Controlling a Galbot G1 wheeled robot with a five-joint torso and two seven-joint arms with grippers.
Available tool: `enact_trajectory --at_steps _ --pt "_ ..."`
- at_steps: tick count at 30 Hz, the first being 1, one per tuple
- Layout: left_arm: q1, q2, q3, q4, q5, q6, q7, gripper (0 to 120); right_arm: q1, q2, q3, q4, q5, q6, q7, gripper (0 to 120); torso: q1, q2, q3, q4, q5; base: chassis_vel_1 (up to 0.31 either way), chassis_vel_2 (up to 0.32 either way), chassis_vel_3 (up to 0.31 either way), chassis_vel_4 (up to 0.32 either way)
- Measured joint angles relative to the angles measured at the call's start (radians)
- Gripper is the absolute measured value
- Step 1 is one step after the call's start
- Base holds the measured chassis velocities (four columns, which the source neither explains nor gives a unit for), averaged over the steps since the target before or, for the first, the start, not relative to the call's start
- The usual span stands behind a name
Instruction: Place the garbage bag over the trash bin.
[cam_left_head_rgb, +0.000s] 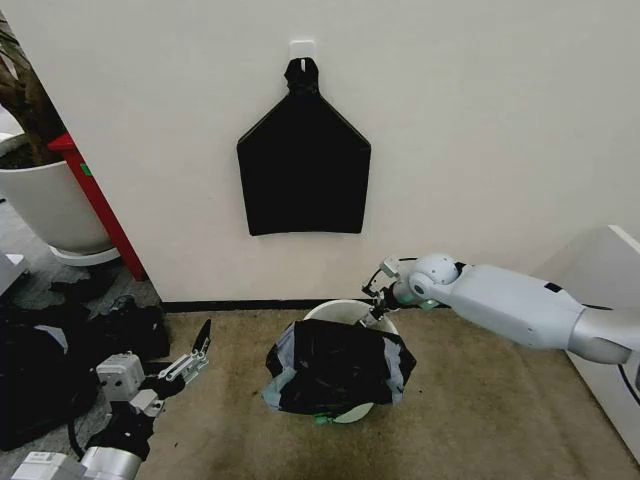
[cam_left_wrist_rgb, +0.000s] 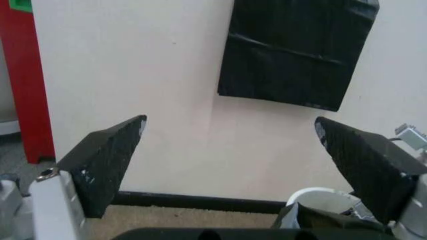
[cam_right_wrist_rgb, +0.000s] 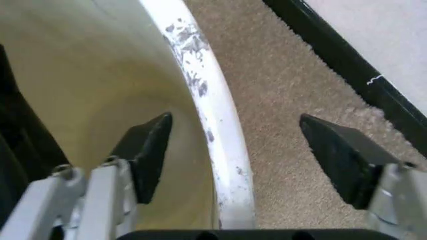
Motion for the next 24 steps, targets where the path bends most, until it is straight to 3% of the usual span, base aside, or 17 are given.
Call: enact_trajectory --at_steps 12,21,24 --pt "-0.031 -0.011 0.003 0.002 -0.009 -0.009 -0.001 100 -0.002 -0.001 -0.017 0.025 0.013 0.0 0.032 21 0.0 0.0 0.0 0.0001 0.0001 0.0 0.0 0.0 0.0" --pt "-0.02 -0.015 0.002 0.002 -0.008 -0.016 0.0 100 -0.006 -0.036 0.003 0.065 0.039 0.0 0.061 3 0.0 0.0 0.0 0.0006 0.001 0.0 0.0 0.0 0.0" --pt "-0.019 -0.012 0.002 0.001 -0.008 -0.016 0.001 100 0.001 -0.097 0.007 0.132 0.079 -0.001 0.105 0 0.0 0.0 0.001 0.0006 0.0009 0.0 0.0 0.0 0.0"
